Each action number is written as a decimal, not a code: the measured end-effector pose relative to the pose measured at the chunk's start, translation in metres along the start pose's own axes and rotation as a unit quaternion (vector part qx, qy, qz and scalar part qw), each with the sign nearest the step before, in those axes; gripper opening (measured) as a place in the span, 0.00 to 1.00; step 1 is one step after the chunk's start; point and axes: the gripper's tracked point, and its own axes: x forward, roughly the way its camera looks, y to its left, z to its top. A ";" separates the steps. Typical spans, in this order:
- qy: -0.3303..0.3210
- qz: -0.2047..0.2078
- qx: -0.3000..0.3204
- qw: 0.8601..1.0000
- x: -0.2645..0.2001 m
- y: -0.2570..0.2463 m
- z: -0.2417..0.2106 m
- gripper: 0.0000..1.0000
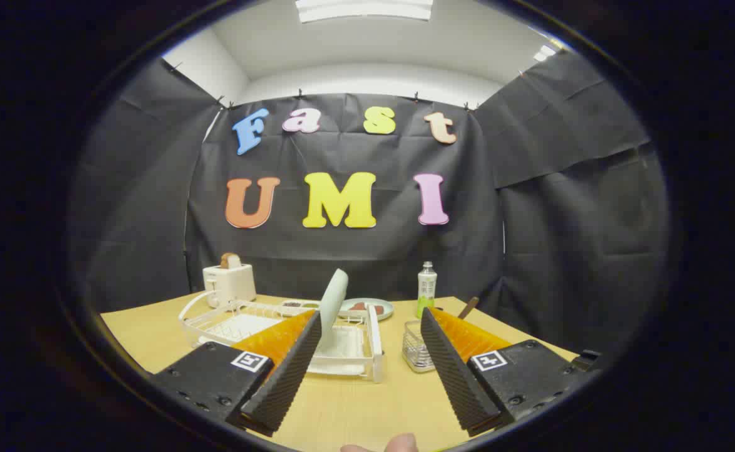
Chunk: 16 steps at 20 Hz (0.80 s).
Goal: Take the plate from the dish rack, then take the spoon from the basket and place it into the plate.
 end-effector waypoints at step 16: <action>-0.009 0.008 -0.017 1.000 0.005 0.015 -0.002 1.00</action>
